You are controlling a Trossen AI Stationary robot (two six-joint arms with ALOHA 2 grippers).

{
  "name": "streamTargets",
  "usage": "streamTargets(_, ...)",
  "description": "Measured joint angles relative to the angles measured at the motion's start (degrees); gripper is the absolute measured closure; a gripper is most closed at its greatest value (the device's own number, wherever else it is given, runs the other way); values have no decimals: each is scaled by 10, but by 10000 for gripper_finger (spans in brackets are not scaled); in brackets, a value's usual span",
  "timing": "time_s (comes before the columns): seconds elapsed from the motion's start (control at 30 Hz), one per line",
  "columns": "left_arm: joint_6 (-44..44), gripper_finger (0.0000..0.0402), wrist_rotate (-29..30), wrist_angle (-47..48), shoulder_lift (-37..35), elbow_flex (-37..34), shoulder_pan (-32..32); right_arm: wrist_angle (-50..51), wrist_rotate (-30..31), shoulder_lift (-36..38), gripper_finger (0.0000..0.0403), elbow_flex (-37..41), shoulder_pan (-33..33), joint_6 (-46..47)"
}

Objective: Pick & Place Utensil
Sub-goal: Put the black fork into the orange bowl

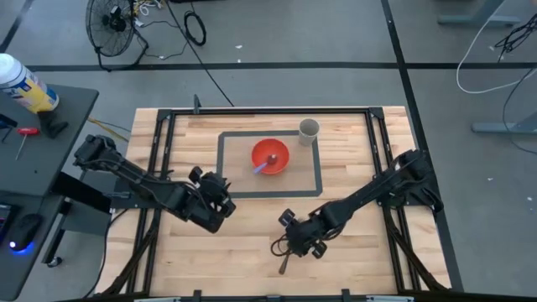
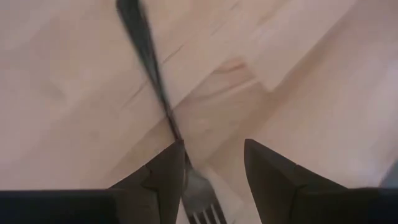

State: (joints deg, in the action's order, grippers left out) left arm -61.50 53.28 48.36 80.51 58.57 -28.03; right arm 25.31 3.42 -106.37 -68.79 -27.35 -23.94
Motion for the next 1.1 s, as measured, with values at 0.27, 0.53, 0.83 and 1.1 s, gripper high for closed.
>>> streamTargets(0.27, 6, 307, 0, 0, 0, 0, 1, -9, -22, -52, 234, 0, 0, -31)
streamTargets(0.53, 6, 307, 7, -1, 0, 0, 3, -25, -61, -66, 264, -1, 13, -4)
streamTargets(0.83, 6, 307, 9, -2, 0, 0, 3, -18, -116, -68, 334, -1, 41, 24)
streamTargets(1.1, 6, 307, 11, -2, 1, 0, 3, -18, -105, -68, 351, -1, 42, -17)
